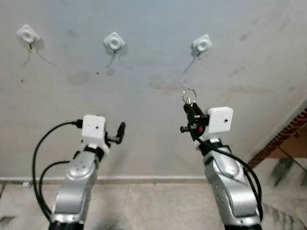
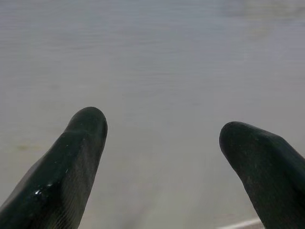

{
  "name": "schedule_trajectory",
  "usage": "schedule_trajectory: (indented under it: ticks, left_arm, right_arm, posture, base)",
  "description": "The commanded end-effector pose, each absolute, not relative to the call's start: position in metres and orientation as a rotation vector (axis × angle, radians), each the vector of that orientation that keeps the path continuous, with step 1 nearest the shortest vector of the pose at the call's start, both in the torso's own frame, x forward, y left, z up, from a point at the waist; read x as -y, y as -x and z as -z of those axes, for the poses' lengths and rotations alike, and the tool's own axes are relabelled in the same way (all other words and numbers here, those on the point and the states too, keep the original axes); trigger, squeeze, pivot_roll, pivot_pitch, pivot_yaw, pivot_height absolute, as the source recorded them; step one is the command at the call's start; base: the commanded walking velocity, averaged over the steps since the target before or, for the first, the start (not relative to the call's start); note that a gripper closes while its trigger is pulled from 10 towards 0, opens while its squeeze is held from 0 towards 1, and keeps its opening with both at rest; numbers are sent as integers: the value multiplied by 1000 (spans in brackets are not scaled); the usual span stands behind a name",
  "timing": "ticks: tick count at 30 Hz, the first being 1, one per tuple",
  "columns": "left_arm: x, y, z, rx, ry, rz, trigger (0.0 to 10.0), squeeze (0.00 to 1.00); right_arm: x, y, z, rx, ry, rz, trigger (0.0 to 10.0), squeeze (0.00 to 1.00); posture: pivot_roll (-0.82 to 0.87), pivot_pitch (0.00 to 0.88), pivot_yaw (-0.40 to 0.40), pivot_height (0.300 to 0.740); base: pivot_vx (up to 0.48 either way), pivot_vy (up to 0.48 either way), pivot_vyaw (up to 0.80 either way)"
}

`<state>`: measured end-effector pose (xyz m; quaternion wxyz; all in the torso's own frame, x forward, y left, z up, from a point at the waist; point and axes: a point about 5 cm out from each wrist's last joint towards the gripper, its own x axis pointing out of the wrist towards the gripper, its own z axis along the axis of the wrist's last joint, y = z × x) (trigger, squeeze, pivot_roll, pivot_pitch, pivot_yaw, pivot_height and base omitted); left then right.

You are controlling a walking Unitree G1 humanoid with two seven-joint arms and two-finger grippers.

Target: Hang keys on a hook

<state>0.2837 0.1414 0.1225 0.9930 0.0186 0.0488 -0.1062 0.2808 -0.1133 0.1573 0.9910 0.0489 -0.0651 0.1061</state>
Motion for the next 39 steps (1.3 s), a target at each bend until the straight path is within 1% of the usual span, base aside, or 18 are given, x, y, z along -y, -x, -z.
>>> schedule_trajectory:
  ticks: [1,12,17,36,39]
  left_arm:
    - [-143,-283,-126,-84,-47,203,10000,0]
    - [-144,-284,-125,-85,-40,200,10000,0]
    - [-146,-284,-126,-79,-29,176,10000,0]
    - [-144,-284,-128,-64,-3,205,10000,0]
    - [-144,-283,-128,-65,-2,207,10000,0]
  right_arm:
    - [113,-282,-160,142,-96,-216,10000,0]
    - [113,-282,-160,141,-96,-209,10000,0]
    - [113,-281,-159,138,-96,-209,10000,0]
    - [113,-282,-161,150,-97,-215,10000,0]
    - [113,-281,-161,150,-97,-214,10000,0]
  posture:
    - [152,36,-59,740]
    - [151,37,-56,740]
    - [152,38,-56,740]
    - [150,38,-56,740]
    - [149,38,-56,740]
  base:
    - [0,-382,0]
    - [0,-328,0]
    - [0,0,0]
    - [0,0,0]
    - [245,0,0]
